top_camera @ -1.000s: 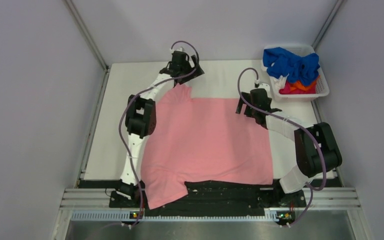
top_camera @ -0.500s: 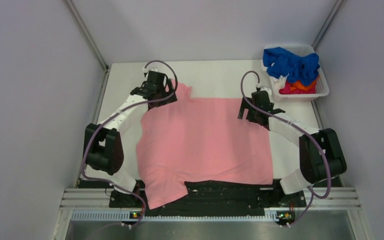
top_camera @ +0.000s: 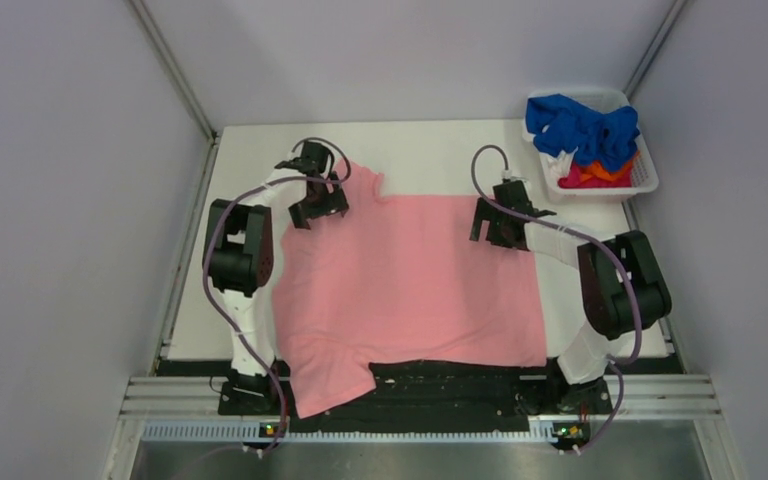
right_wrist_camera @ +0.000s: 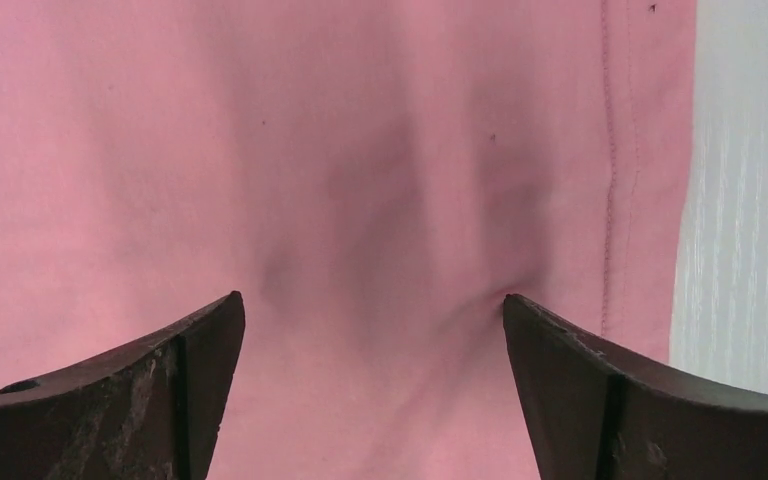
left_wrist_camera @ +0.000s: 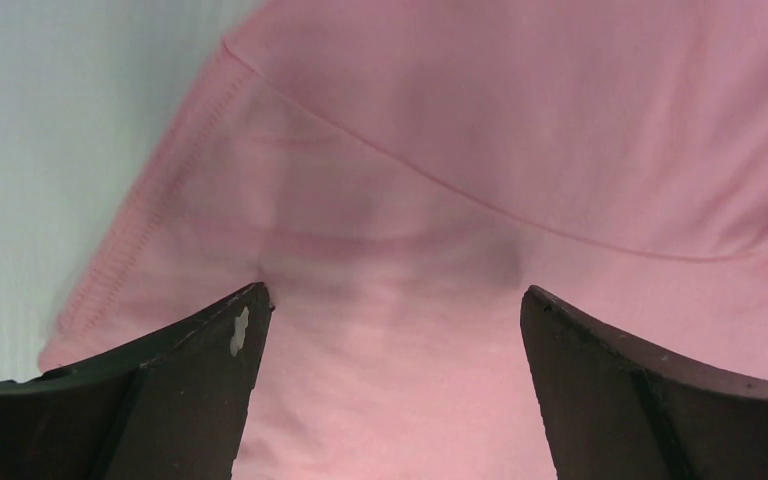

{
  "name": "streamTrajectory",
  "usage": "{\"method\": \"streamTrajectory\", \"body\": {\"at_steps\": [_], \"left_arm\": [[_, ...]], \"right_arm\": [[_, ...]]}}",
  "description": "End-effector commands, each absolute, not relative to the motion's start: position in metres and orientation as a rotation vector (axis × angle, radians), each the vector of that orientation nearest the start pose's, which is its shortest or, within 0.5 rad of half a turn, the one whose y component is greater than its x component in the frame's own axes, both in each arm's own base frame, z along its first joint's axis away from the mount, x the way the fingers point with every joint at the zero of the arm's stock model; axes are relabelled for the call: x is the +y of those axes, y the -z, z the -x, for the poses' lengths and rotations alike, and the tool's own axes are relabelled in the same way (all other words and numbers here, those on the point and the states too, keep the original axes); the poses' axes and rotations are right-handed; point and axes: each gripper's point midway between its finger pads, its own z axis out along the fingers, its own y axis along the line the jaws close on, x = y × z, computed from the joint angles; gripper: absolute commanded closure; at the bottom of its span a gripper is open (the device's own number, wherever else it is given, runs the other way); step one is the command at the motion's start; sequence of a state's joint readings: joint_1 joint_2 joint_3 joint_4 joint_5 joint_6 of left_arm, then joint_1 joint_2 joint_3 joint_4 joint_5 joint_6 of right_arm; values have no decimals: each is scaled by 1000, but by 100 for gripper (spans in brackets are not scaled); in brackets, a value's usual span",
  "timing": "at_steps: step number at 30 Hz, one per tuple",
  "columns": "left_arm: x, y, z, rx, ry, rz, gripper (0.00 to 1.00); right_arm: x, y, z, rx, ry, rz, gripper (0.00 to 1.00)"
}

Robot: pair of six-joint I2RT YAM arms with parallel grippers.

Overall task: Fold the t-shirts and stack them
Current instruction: Flatten out the tshirt

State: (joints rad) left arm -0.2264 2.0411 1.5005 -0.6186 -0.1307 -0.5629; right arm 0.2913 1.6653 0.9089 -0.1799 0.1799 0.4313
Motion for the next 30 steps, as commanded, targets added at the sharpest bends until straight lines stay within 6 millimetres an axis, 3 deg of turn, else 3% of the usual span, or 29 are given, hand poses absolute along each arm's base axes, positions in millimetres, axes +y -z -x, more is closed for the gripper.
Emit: {"method": "streamTrajectory", "body": {"at_steps": [1, 6, 15, 25, 28, 29, 30], "left_arm": [[-90, -19, -446, 2708, 53, 543, 1], [-79, -5, -469, 2747, 67, 596, 1], [-59, -11, -543, 2674, 164, 645, 1], [-46, -42, -619, 2428, 385, 668, 1], [-54, -65, -641, 2334, 468, 642, 1], [-41, -77, -647, 2297, 480, 662, 1], [-41, -92, -651, 2267, 503, 650, 1]], "right_arm": [[101, -21, -382, 2493, -95, -251, 1], [106, -14, -394, 2511, -94, -239, 1], [126, -23, -440, 2477, -170, -194, 1], [119, -21, -512, 2422, -205, -218, 1], [120, -40, -525, 2386, -218, -201, 1], [121, -51, -528, 2367, -224, -189, 1], [122, -63, -530, 2351, -226, -175, 1]]}}
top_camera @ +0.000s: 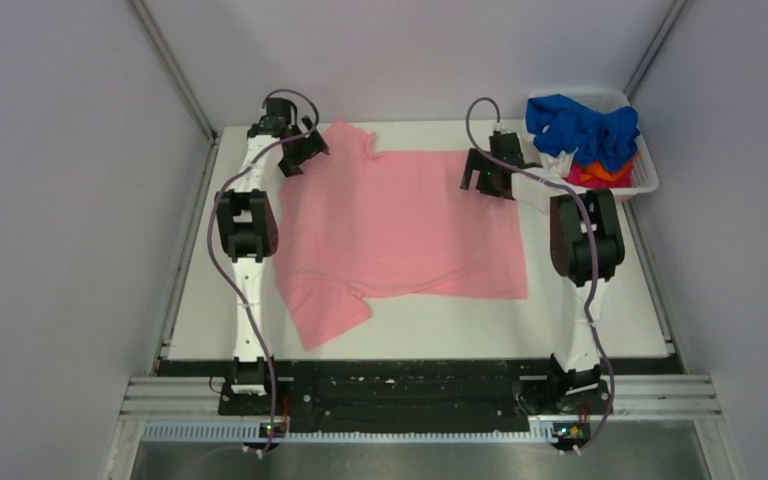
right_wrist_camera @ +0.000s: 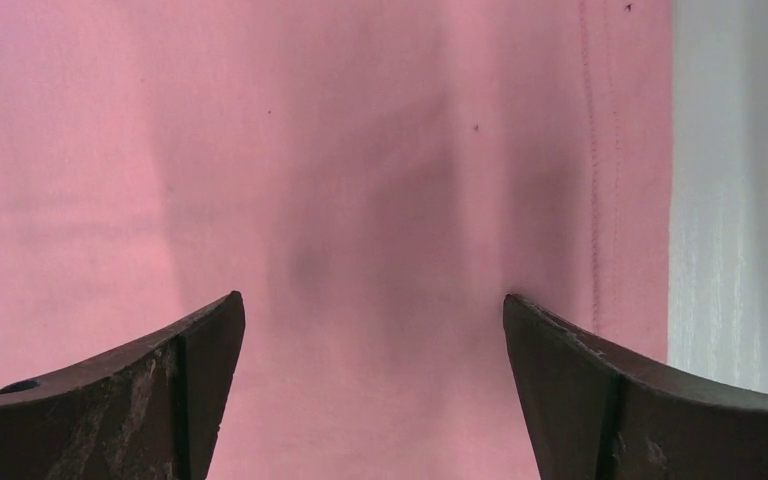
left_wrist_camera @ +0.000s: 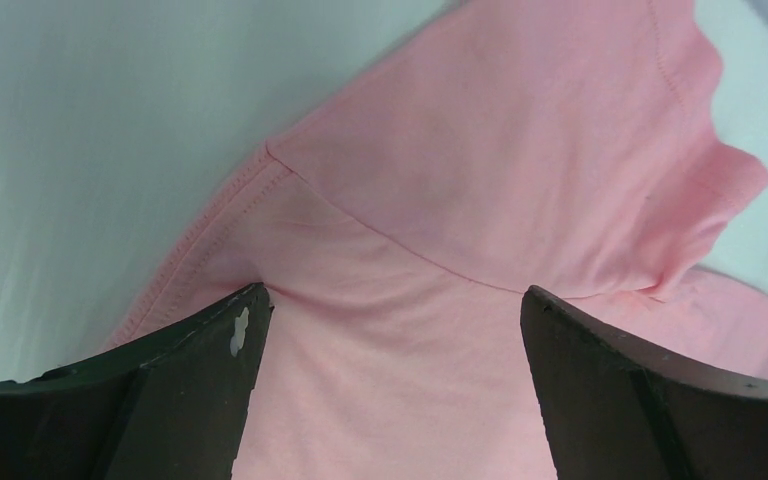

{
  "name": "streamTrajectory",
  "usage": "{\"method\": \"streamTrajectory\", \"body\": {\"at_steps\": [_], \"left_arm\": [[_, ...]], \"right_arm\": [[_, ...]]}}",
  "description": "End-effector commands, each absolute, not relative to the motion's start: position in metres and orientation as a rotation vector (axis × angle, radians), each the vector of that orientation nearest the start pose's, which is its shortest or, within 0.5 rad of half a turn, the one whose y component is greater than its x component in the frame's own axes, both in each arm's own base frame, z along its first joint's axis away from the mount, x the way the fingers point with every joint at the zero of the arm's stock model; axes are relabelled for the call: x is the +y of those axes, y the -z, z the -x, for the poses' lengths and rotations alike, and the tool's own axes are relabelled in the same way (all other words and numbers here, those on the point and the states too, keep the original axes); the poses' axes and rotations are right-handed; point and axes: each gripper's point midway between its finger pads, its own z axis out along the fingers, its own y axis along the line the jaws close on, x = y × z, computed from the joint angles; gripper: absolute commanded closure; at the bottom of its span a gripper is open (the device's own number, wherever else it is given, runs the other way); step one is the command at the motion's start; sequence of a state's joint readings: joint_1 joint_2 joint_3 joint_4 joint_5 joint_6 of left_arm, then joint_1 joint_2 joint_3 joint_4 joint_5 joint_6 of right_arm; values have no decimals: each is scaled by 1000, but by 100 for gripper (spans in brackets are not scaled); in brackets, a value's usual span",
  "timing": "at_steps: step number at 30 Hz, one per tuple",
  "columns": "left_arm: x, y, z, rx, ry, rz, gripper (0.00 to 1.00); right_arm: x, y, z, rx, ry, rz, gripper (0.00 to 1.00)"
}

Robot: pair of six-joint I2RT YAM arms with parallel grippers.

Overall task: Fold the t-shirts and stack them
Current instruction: Flatten out the tshirt, then grab the side of the flattened tshirt closest away from the robot with both arms

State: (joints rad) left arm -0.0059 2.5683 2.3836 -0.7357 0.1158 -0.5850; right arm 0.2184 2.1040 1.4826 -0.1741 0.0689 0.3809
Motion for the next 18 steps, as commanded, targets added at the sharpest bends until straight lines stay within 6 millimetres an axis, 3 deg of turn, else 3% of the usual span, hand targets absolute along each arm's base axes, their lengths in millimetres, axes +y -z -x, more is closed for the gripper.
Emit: {"method": "streamTrajectory", "body": {"at_steps": [1, 5, 9, 10, 14, 18], "left_arm": [[-43, -109, -653, 2237, 523, 631, 1], [-46, -183, -639, 2148, 529, 563, 1], [-39, -237, -585, 2125, 438, 537, 1], [-53, -240, -565, 2143, 425, 517, 1], [-69, -239, -477, 2187, 400, 530, 1], [-88, -202, -382, 2260, 313, 544, 1]], "right_arm": [[121, -77, -531, 2326, -227, -167, 1], [119, -140, -520, 2218, -247, -149, 1], [117, -168, -477, 2164, -280, -163, 1], [116, -179, -463, 2138, -303, -178, 1], [110, -177, -413, 2131, -365, -266, 1], [95, -161, -369, 2119, -379, -413, 1]]}}
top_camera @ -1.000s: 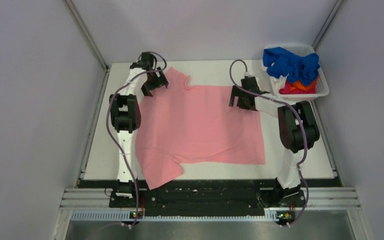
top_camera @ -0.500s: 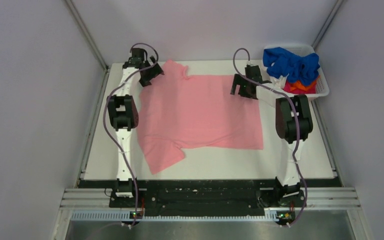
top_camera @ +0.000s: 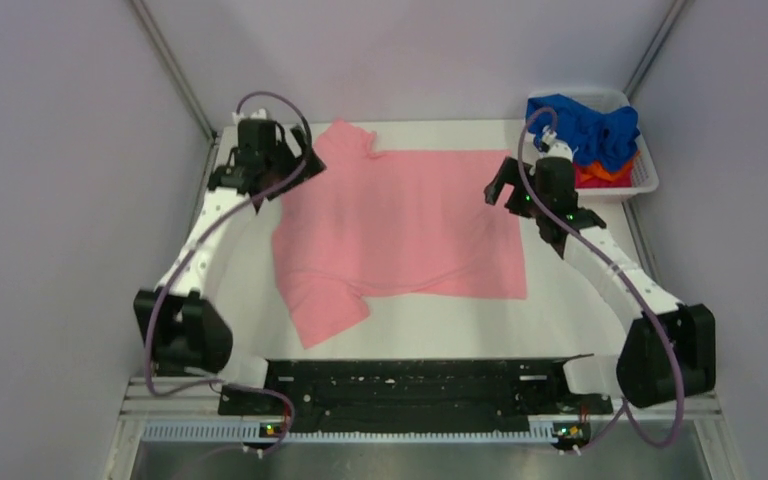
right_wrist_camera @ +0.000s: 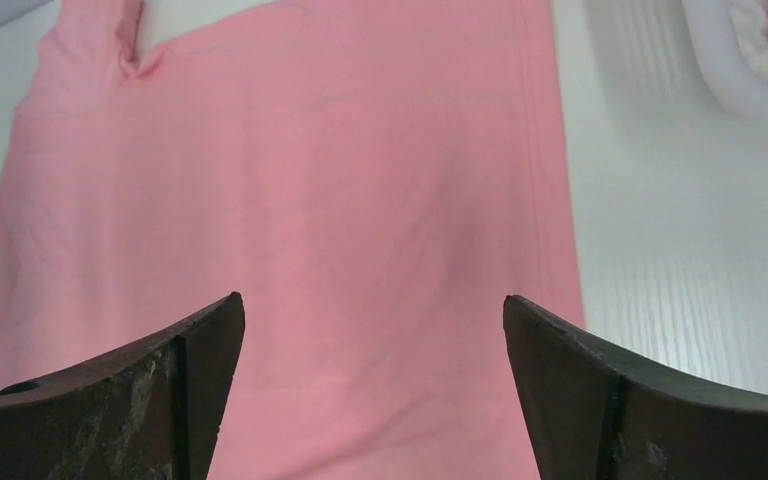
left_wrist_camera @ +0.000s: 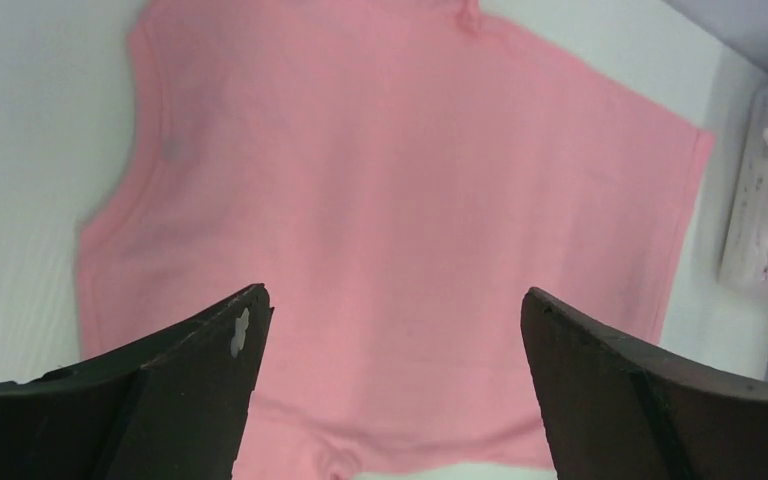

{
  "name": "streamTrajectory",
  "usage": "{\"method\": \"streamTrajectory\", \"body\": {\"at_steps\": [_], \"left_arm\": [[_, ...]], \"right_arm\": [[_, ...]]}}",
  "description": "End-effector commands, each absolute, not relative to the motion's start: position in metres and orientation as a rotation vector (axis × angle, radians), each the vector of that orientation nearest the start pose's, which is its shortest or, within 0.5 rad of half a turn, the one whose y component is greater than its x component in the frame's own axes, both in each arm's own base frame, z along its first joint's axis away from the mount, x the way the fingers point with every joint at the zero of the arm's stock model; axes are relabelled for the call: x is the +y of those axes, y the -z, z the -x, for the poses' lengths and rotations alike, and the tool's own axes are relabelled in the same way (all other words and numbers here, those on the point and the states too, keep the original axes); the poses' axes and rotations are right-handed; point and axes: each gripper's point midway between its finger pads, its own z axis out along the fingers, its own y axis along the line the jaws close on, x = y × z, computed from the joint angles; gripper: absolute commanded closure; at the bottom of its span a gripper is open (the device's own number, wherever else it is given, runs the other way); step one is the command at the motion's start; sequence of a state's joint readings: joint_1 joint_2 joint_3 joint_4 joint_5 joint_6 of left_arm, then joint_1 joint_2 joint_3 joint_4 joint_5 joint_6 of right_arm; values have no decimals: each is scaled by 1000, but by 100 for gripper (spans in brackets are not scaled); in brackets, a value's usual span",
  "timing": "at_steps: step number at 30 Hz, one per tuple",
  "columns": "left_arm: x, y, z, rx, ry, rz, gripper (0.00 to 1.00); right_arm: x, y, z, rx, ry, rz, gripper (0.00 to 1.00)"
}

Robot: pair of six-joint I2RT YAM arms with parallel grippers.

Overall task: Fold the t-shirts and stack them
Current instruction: Grab the side of the flattened tshirt closest away from the robot with both arms

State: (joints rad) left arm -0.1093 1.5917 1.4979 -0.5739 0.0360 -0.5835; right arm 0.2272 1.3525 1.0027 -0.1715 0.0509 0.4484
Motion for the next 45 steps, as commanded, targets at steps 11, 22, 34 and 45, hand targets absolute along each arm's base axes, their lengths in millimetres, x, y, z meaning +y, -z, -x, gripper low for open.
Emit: {"method": "streamTrajectory", "body": {"at_steps": [11, 22, 34, 45], "left_arm": [[-86, -83, -189, 2615, 137, 663, 2], [-93, -24, -125, 2856, 39, 686, 19], [-87, -8, -146, 2802, -63, 675, 48], [-96, -10, -145, 2809, 29, 651, 100]], "right_arm": [[68, -116, -315, 2153, -324, -674, 1], [63, -95, -309, 2207, -264, -690, 1], [59, -91, -307, 2224, -228, -684, 1], [51, -65, -261, 2345, -172, -741, 5]]}}
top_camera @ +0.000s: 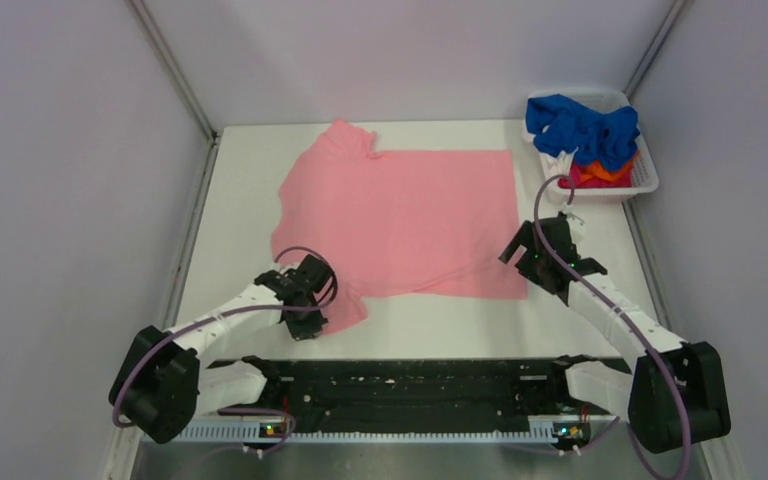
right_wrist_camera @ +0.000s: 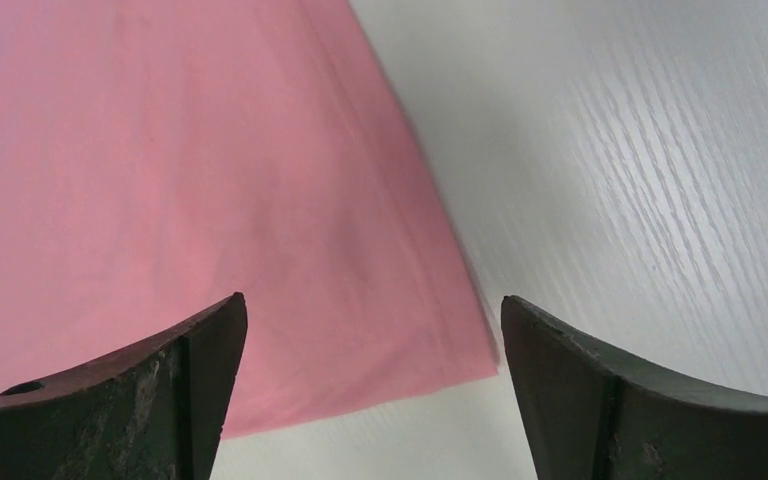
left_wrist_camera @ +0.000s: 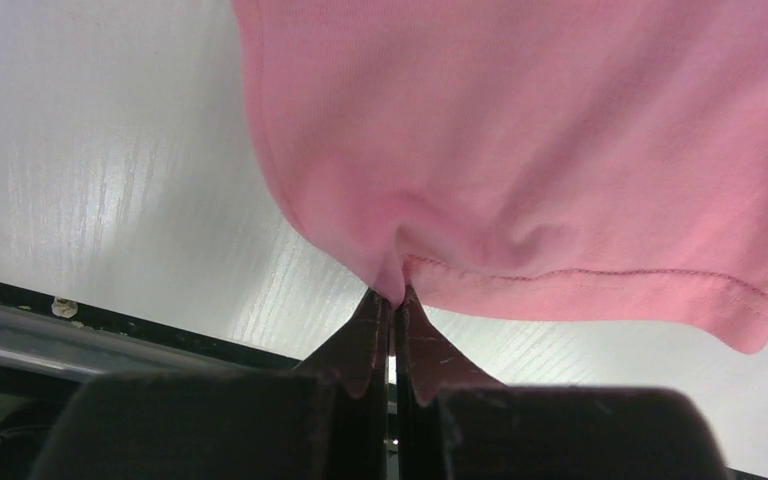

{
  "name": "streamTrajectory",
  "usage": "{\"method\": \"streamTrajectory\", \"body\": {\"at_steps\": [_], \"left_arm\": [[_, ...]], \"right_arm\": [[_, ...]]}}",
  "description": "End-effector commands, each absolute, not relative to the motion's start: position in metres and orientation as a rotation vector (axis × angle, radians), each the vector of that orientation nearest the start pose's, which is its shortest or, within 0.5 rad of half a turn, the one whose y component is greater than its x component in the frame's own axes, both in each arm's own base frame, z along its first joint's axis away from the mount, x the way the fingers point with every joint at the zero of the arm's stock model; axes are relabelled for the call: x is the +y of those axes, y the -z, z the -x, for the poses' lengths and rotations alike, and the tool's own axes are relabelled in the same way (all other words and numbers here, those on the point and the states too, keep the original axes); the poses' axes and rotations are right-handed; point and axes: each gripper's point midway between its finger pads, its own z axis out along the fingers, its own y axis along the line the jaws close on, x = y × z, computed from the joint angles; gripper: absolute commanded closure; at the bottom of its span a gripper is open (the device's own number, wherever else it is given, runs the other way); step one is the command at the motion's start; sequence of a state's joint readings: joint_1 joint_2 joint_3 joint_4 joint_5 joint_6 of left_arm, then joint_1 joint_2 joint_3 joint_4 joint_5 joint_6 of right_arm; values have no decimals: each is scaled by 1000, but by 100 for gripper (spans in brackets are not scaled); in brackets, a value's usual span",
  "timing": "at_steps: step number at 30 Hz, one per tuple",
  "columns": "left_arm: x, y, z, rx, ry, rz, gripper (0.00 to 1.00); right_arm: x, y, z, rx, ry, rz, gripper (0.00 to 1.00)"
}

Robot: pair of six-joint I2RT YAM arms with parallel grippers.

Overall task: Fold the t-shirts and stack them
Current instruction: Grab the side of the flattened tshirt closest away from the robot with both arms

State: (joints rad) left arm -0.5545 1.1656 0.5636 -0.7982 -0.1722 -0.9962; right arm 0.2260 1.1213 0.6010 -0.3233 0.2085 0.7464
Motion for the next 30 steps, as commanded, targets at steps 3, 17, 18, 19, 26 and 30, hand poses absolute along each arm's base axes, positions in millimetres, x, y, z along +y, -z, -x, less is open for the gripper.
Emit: {"method": "streamTrajectory", "body": {"at_steps": [3, 17, 18, 19, 26, 30], "left_arm": [[-98, -12, -142, 2822, 52, 644, 100], [-102, -20, -134, 2858, 95, 619, 100], [-103, -21, -134, 2854, 103, 623, 100], [-103, -20, -133, 2855, 105, 623, 100], [-101, -24, -126, 2874, 96, 650, 100], [-97, -30, -111, 2899, 102, 691, 100]], "right_arm": [[47, -52, -236, 2408, -146, -764, 9], [63, -13, -226, 2468, -226, -794, 49], [61, -10, -226, 2473, -211, -802, 51], [61, -7, -226, 2477, -207, -807, 55], [62, -11, -226, 2463, -220, -808, 100], [50, -18, -207, 2485, -140, -824, 100]]}}
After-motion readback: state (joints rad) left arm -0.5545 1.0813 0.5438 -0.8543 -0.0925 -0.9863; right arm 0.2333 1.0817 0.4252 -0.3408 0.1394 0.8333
